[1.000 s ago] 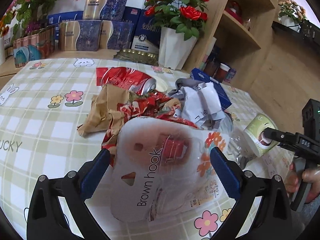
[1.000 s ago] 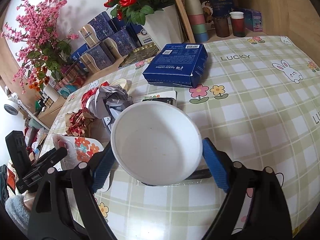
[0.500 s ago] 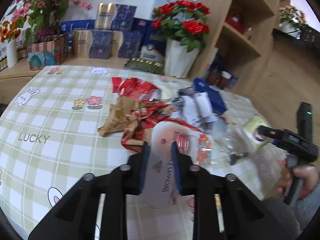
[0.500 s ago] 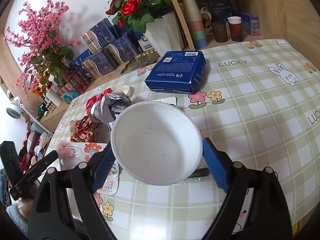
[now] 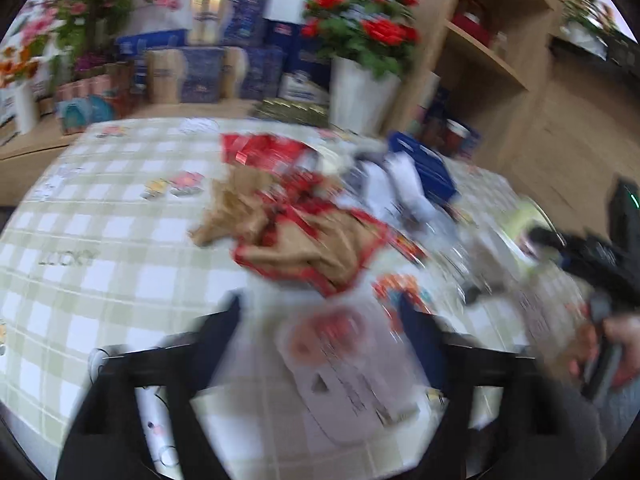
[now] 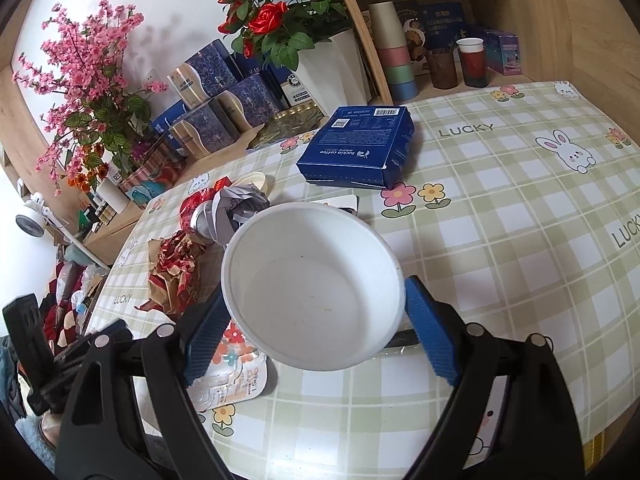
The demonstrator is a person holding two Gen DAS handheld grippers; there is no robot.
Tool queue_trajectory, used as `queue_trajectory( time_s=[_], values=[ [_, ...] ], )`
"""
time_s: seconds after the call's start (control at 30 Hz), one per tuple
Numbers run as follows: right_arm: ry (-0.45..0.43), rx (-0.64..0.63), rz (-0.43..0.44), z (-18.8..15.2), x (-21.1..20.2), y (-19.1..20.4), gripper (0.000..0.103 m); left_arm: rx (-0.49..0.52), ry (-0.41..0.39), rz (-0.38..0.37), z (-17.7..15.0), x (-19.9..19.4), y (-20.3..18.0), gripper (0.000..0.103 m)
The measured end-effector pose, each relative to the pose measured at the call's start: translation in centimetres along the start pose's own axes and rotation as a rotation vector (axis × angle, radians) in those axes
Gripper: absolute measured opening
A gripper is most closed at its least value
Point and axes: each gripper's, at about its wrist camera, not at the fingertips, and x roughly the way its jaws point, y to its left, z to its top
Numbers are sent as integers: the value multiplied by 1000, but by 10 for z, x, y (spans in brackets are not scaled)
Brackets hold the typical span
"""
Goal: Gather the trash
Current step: 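Grasp the crumpled brown-and-red paper bag with the left gripper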
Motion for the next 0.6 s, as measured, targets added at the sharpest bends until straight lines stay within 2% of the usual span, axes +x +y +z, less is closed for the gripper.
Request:
queue_trajectory(
  time_s=[0.03, 0.17, 0.23, 0.27, 0.37, 0.47, 0.6],
  values=[
    [-1, 4, 2, 0, 0, 0, 84, -20, -8, -1, 7, 2, 3, 85],
    [0, 5, 4, 1, 2, -1, 84, -157, 44, 22, 31, 28, 24, 86],
    [0, 5, 6, 1, 3, -1, 84, -243, 69, 19, 41, 43, 35, 91],
    [1, 6, 5, 1, 3, -1, 84, -270, 83, 19, 44, 50, 38, 97],
    [4, 12, 5, 1, 4, -2, 84, -343, 114, 44, 54, 69, 42, 97],
    [7, 17, 9, 1, 4, -4, 84, -326, 135, 88, 63, 84, 33, 97],
    [7, 18, 6, -1, 5, -6, 84, -214, 168, 166, 72, 102, 14, 97]
  ],
)
